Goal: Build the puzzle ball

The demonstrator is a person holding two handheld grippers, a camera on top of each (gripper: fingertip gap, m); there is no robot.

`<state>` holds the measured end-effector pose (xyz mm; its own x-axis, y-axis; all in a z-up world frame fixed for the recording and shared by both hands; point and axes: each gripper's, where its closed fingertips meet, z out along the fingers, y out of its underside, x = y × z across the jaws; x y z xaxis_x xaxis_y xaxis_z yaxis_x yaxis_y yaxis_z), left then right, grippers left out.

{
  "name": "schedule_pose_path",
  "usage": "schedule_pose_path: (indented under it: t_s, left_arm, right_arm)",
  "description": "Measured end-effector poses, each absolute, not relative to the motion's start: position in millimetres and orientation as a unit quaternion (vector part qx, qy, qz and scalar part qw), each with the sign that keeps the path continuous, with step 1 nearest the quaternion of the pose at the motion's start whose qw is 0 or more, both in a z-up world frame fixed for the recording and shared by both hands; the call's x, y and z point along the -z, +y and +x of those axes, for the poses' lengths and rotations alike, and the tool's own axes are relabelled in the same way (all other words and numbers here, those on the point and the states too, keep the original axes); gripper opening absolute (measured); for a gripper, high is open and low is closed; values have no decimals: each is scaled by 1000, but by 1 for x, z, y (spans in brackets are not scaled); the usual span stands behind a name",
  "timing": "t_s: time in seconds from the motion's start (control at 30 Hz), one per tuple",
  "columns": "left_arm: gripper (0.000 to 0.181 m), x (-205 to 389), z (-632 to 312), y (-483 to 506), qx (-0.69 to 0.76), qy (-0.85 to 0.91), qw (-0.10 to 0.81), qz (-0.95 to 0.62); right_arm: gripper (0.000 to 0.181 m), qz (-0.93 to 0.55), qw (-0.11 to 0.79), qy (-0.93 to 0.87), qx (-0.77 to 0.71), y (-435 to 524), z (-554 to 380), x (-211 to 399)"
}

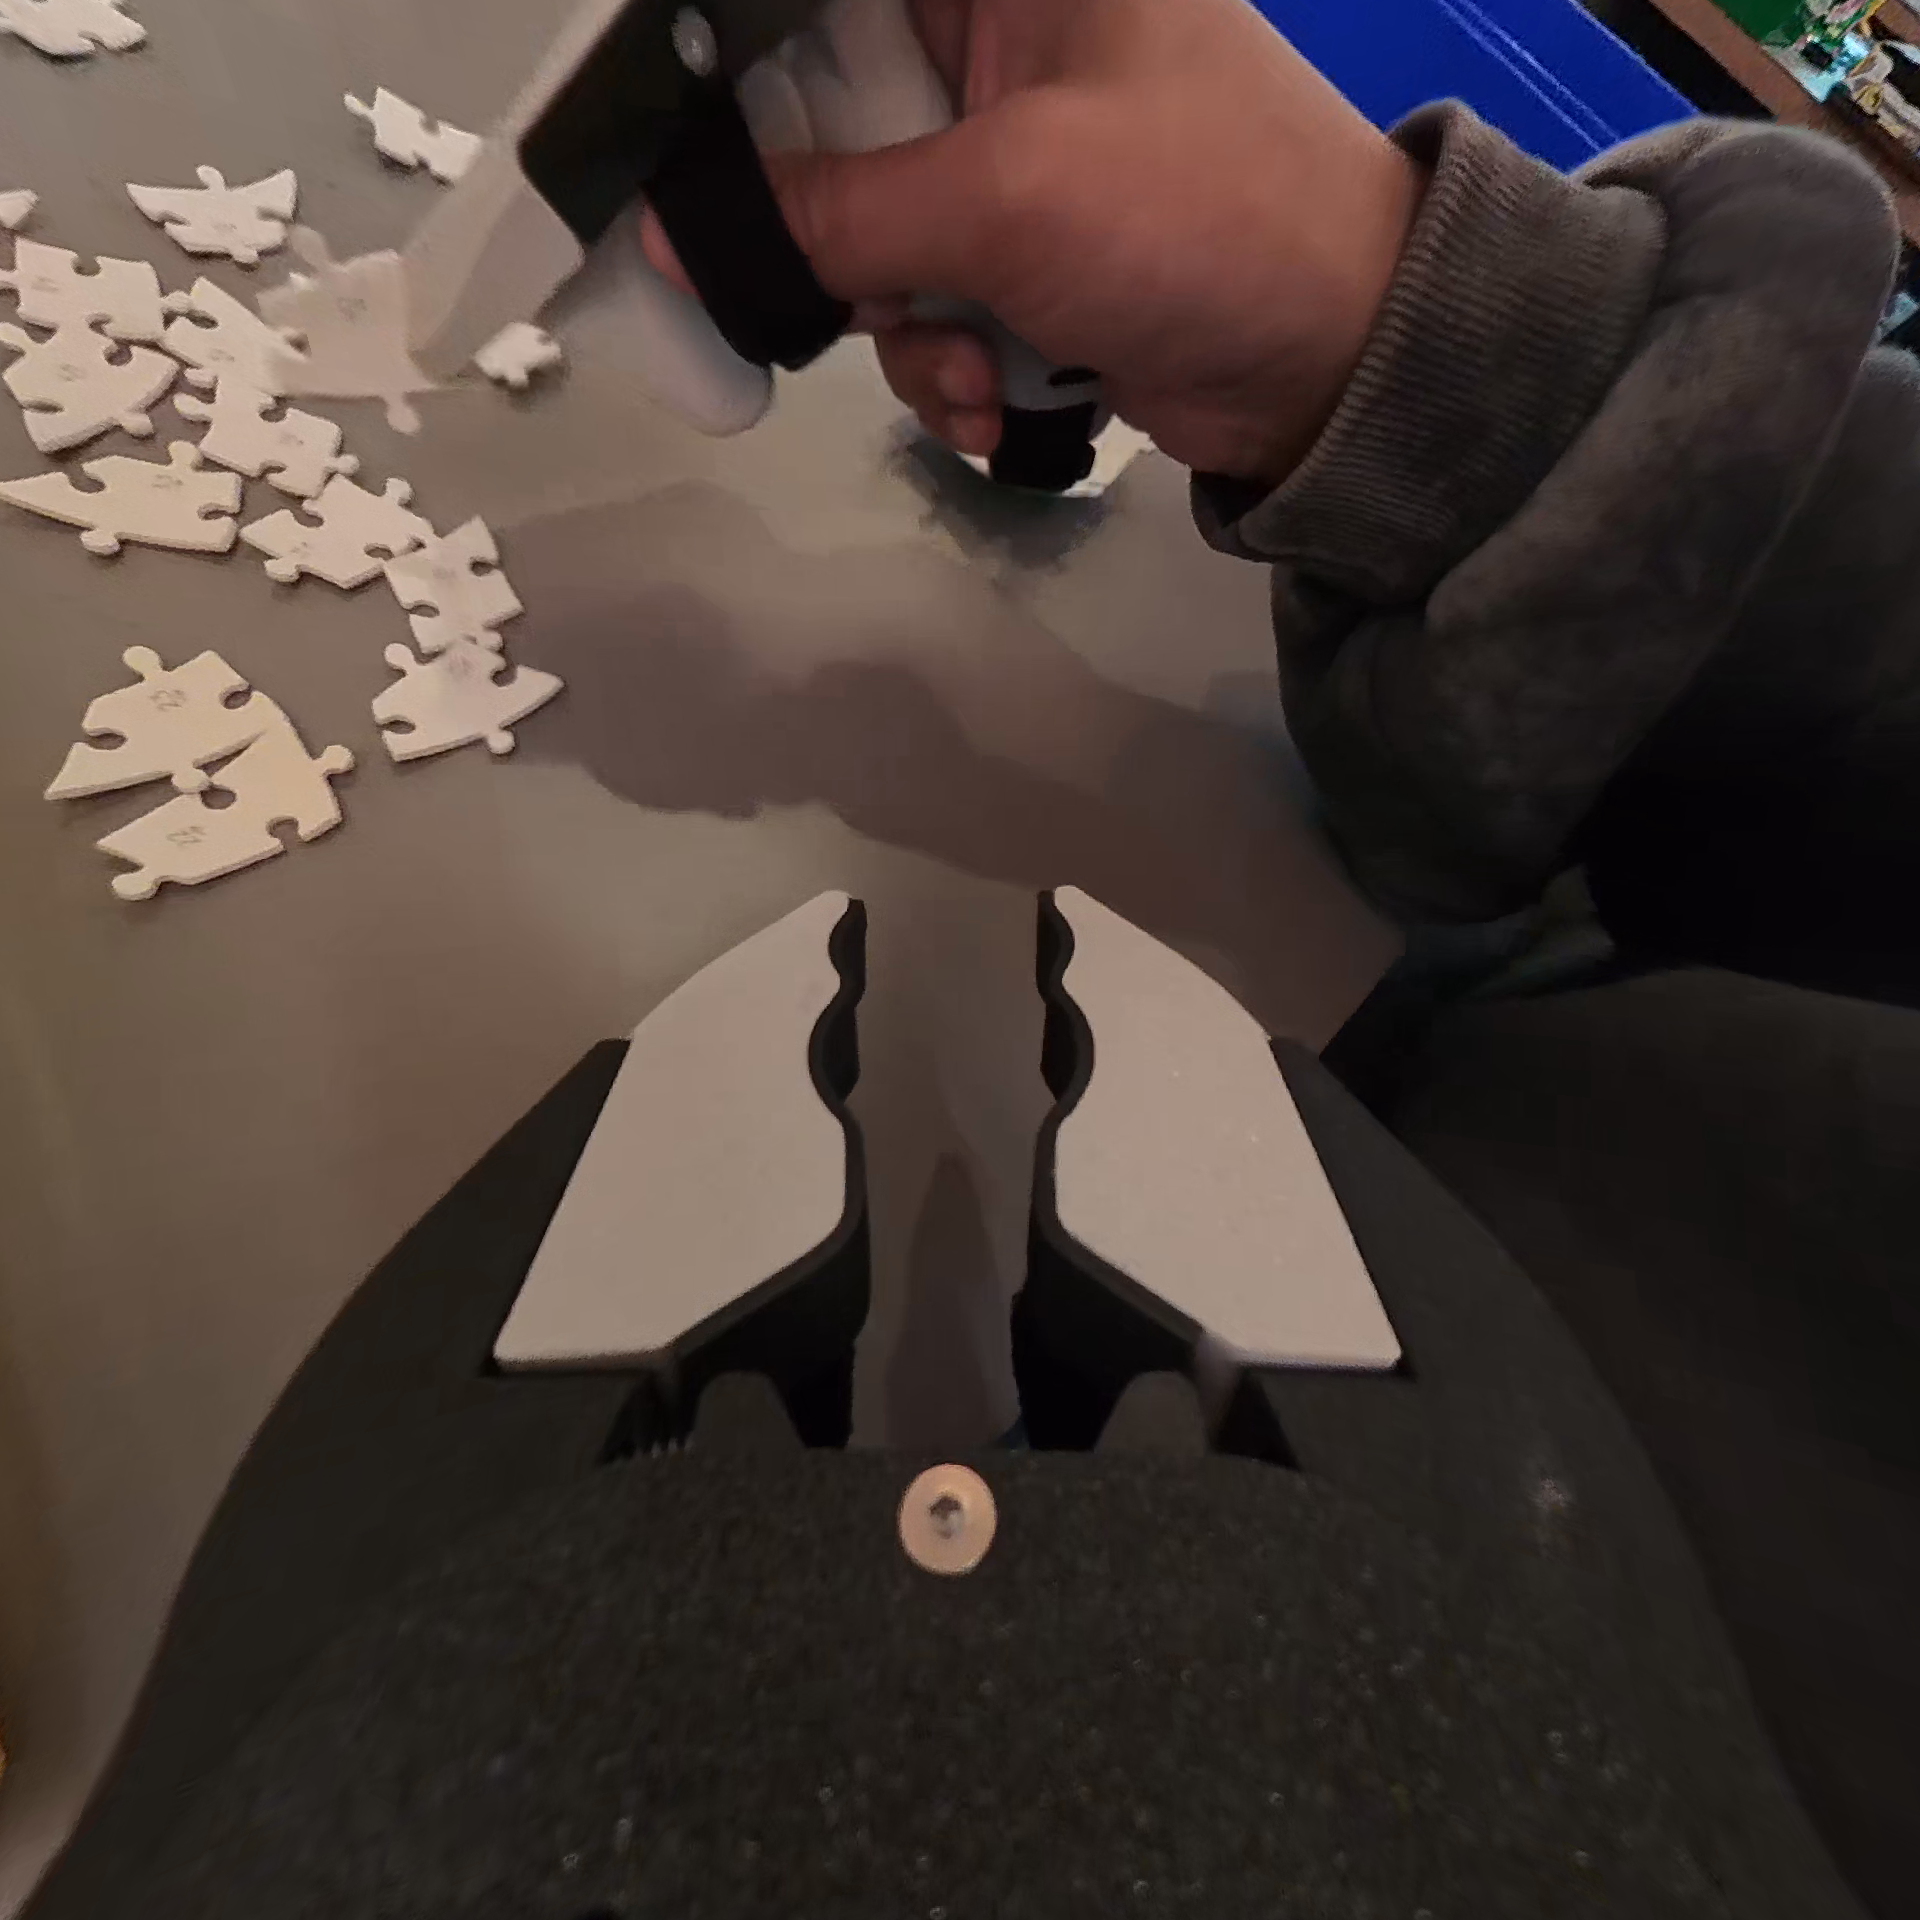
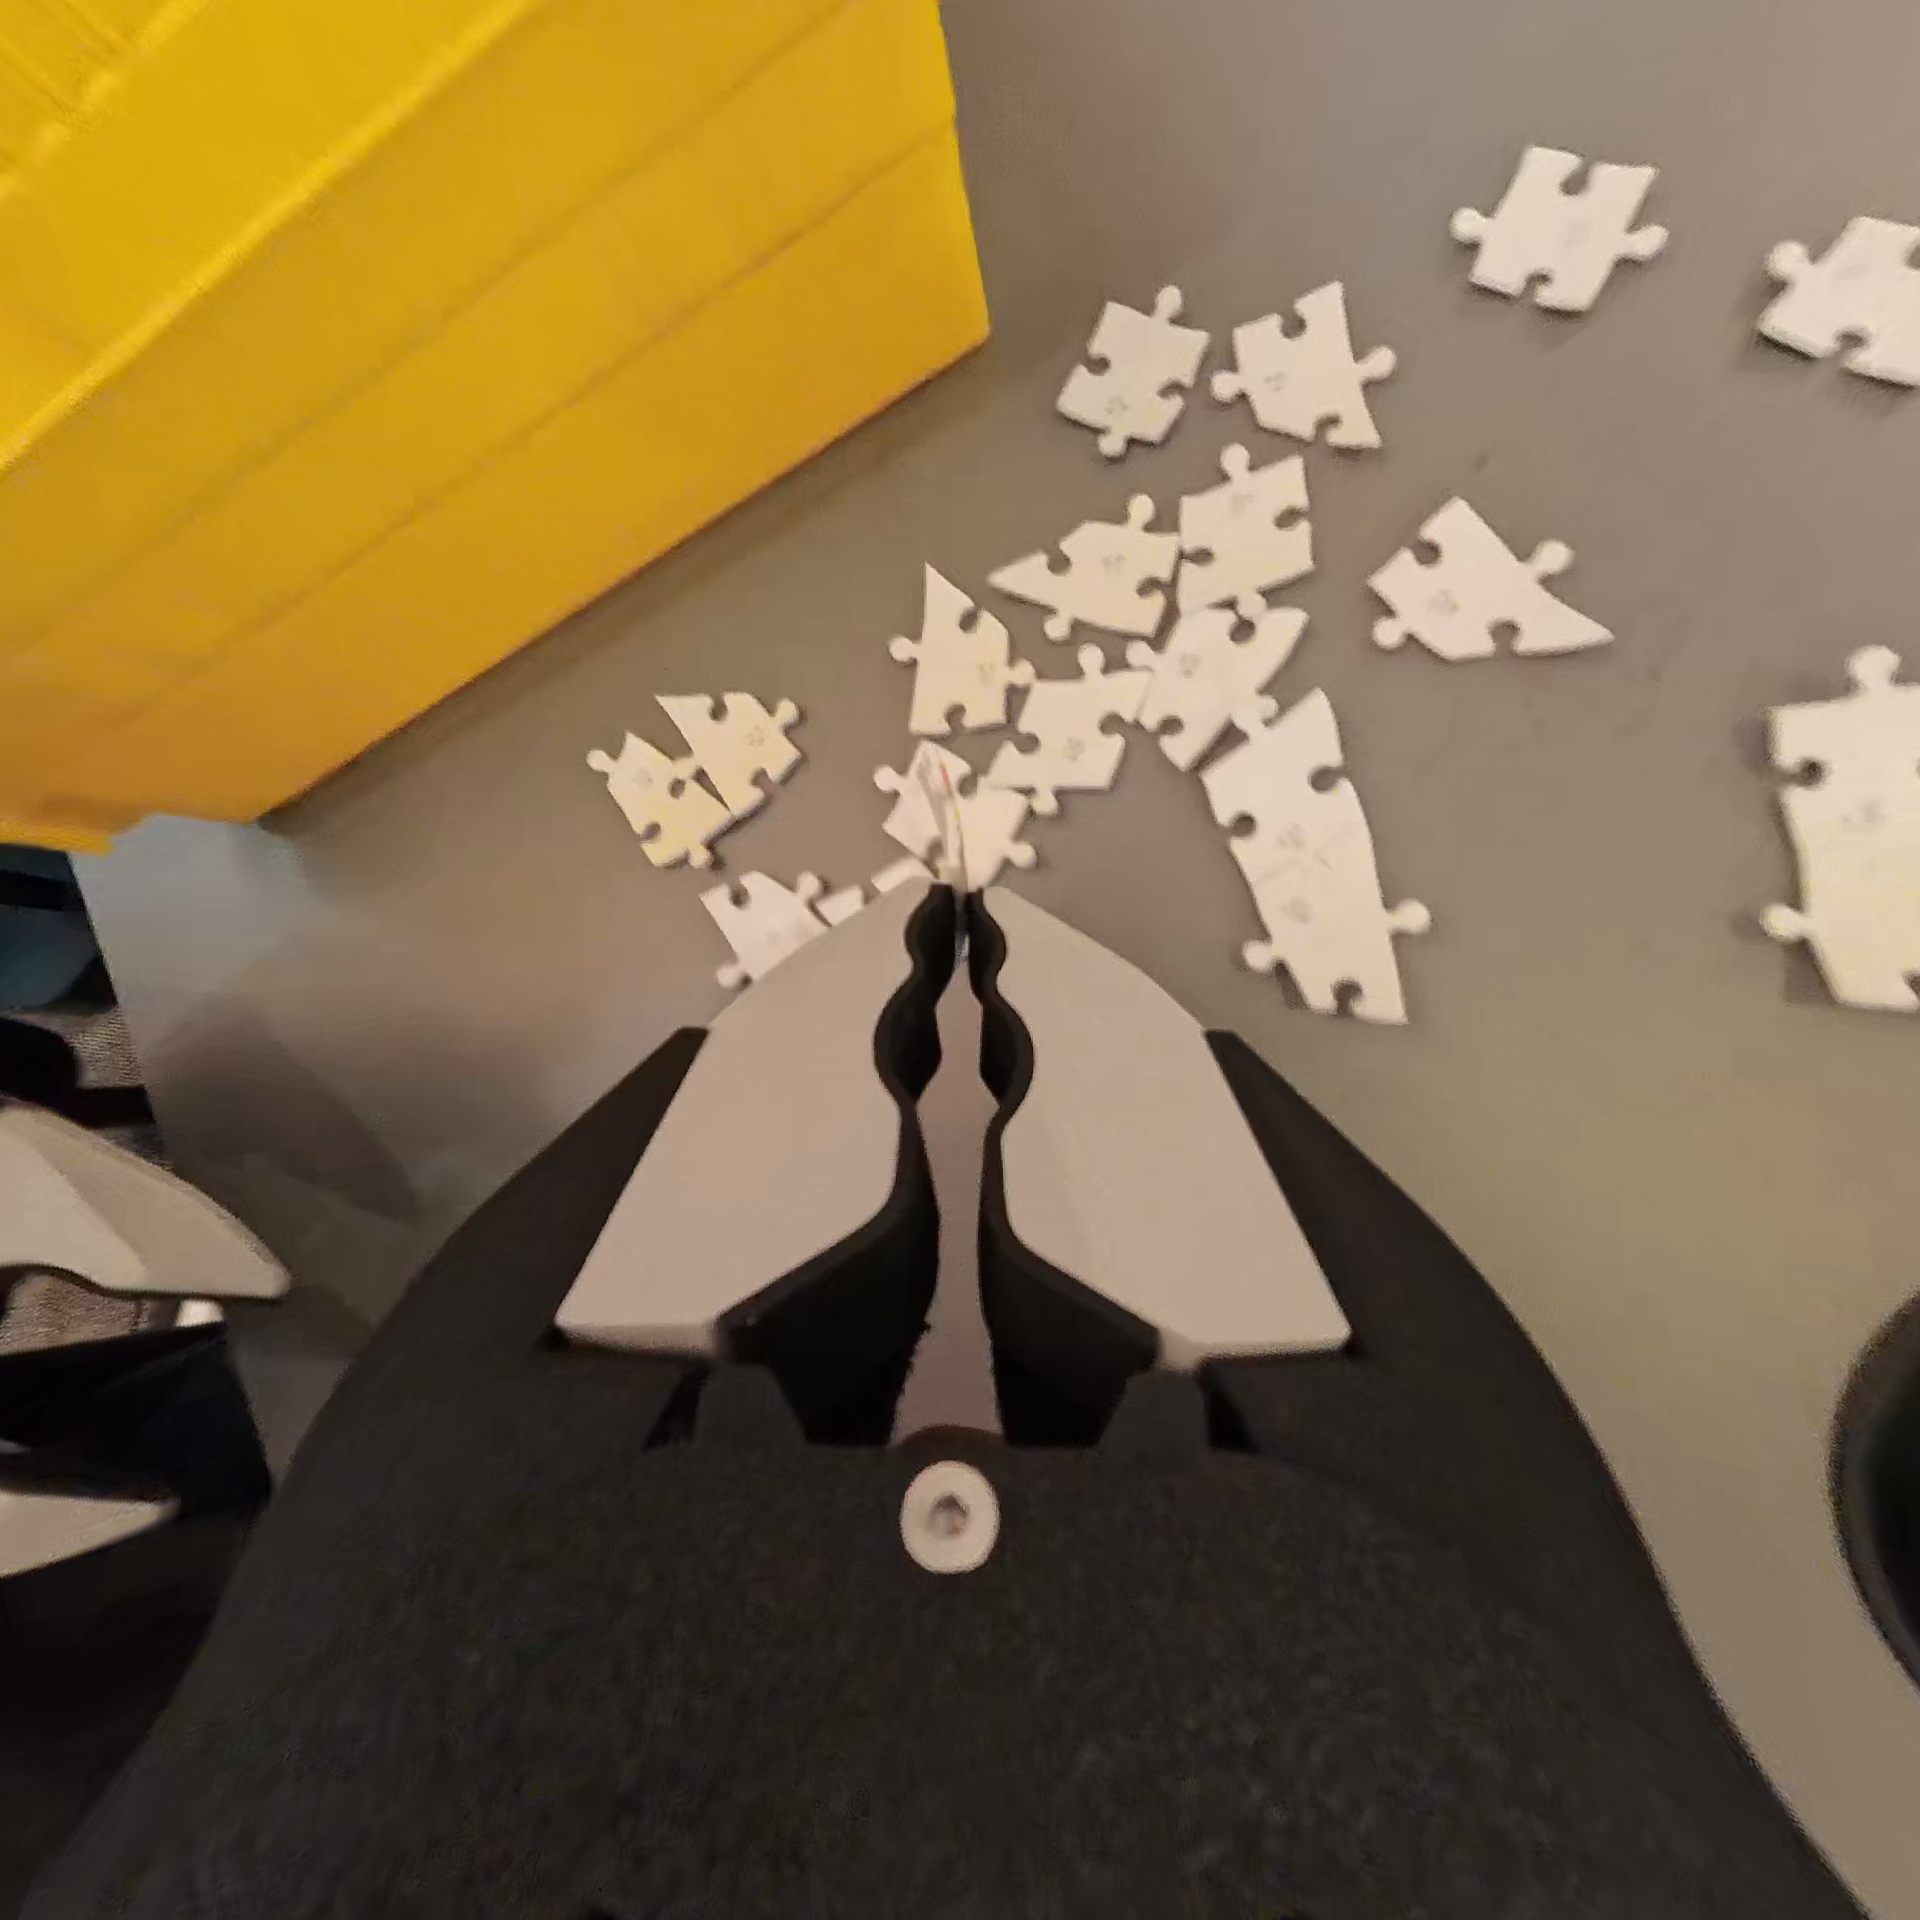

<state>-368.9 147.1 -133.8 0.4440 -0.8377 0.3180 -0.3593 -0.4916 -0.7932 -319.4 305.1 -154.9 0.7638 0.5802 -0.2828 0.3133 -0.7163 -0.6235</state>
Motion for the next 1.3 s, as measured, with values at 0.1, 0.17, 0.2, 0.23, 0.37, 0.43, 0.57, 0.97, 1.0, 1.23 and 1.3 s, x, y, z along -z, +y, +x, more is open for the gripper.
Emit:
schedule_pose_path:
  t_s: [0.1, 0.17, 0.2, 0.23, 0.37, 0.43, 0.57, 0.97, 1.0, 1.23, 1.3]
  left_arm:
    - [31, 137, -372, 149, 364, 378, 322, -788]
    - [31, 136, -372, 149, 369, 376, 322, -786]
    - [31, 135, -372, 149, 372, 376, 322, -785]
    - [31, 134, -372, 149, 374, 377, 322, -784]
    - [31, 133, -374, 150, 370, 377, 326, -784]
    - [31, 134, -377, 151, 372, 372, 324, -786]
    - [31, 132, -380, 154, 383, 361, 324, -786]
    - [35, 76, -396, 173, 392, 337, 412, -750]
    - [36, 60, -403, 178, 396, 331, 427, -742]
    - [46, 41, -515, 274, 235, 289, 368, -852]
    - [48, 64, -552, 310, 124, 292, 312, -896]
  right_arm:
    - [2, -892, 262, -239, -280, 311, -345, 156]
    - [2, -895, 251, -243, -277, 317, -358, 161]
    - [2, -897, 250, -244, -270, 320, -363, 163]
    - [2, -899, 248, -246, -265, 323, -368, 165]
    - [2, -903, 231, -249, -263, 327, -384, 175]
    - [2, -906, 220, -243, -268, 326, -387, 180]
    - [2, -910, 216, -241, -259, 326, -383, 184]
    - [16, -905, 218, -277, -237, 320, -373, 187]
    - [18, -901, 228, -282, -237, 320, -372, 182]
    - [24, -853, 315, -339, -241, 304, -352, 127]
    - [23, -839, 334, -350, -250, 287, -345, 113]
